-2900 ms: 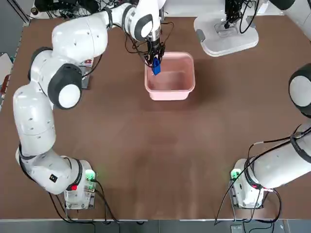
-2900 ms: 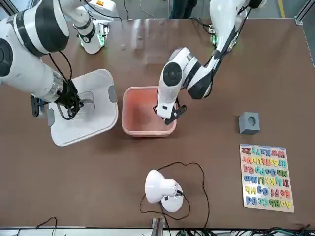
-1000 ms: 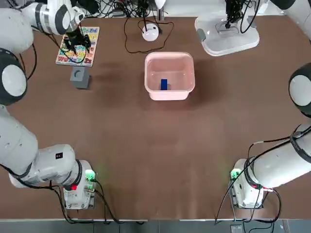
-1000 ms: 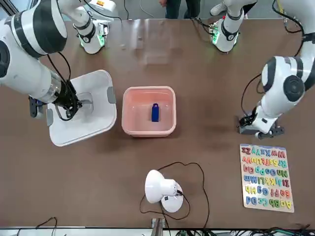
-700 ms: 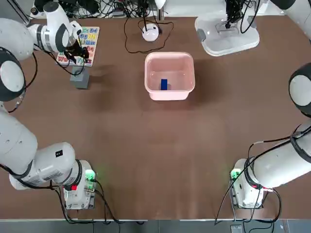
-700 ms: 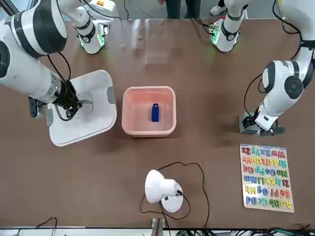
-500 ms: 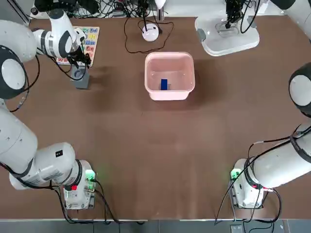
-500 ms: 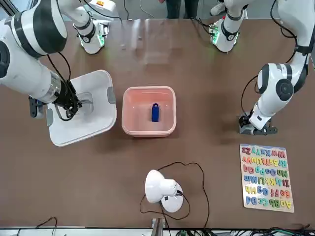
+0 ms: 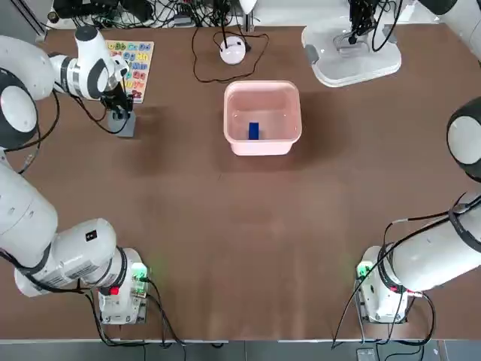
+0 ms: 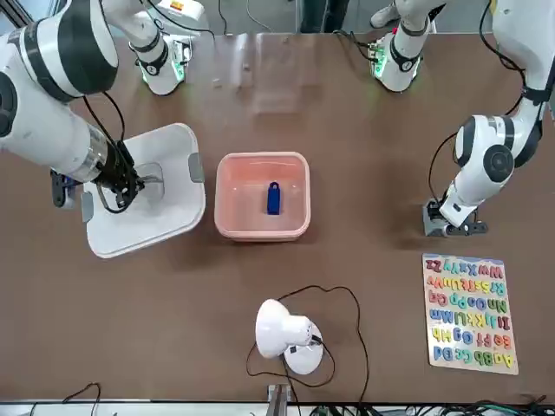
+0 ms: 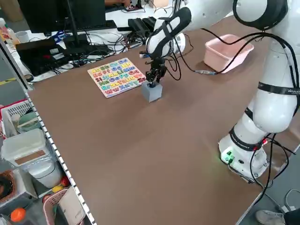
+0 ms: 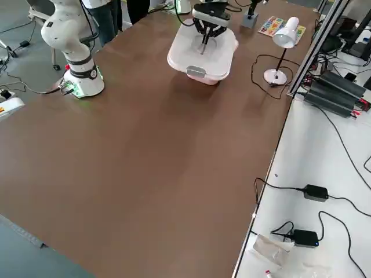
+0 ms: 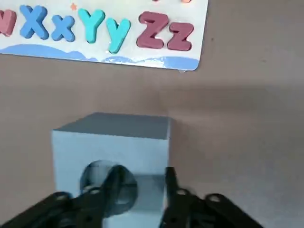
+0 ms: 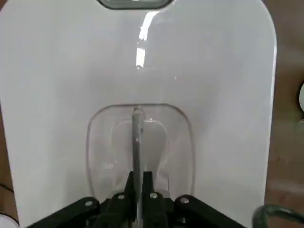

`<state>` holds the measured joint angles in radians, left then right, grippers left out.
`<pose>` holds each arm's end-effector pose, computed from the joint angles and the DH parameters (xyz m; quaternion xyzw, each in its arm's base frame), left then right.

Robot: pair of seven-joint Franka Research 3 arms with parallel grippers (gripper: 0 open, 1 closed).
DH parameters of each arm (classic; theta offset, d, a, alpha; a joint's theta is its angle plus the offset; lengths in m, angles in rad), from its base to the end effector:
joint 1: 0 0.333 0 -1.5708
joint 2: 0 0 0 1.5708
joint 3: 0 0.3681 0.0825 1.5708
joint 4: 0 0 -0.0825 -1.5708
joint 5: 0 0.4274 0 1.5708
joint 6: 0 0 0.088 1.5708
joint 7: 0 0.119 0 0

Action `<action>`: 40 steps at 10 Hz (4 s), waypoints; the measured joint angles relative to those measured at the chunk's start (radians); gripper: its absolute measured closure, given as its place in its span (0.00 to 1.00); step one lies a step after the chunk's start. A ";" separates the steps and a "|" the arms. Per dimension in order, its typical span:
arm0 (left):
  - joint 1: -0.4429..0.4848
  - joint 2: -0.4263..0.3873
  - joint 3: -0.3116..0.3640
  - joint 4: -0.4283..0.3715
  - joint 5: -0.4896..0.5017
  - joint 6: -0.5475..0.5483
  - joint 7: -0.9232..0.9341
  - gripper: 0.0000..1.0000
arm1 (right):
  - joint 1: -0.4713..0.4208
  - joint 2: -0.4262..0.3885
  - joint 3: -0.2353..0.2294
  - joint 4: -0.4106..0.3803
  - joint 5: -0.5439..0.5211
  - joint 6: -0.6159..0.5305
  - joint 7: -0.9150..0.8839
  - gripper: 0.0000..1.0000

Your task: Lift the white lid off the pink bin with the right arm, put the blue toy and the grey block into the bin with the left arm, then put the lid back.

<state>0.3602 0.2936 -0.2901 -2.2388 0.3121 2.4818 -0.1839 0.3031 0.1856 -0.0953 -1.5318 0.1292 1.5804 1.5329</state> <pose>0.5794 0.0410 0.2419 -0.9985 -0.0070 0.0114 0.0525 0.6364 0.1551 0.5700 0.7824 -0.6165 -0.0862 0.0161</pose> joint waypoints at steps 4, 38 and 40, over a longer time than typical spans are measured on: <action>0.000 -0.015 -0.004 0.021 0.000 0.000 -0.006 0.73 | 0.000 0.000 0.000 0.000 0.000 0.000 0.000 0.93; -0.446 0.137 -0.100 0.959 -0.093 -0.771 -0.871 0.00 | 0.155 0.030 0.025 -0.007 0.026 0.173 0.411 0.93; -0.384 0.081 -0.100 0.922 -0.105 -0.809 -0.709 0.00 | 0.224 0.084 0.028 -0.009 0.038 0.251 0.517 0.93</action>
<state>-0.0238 0.3749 -0.3902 -1.3166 0.2073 1.6731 -0.8930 0.5270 0.2693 -0.0675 -1.5406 0.1668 1.8317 2.0497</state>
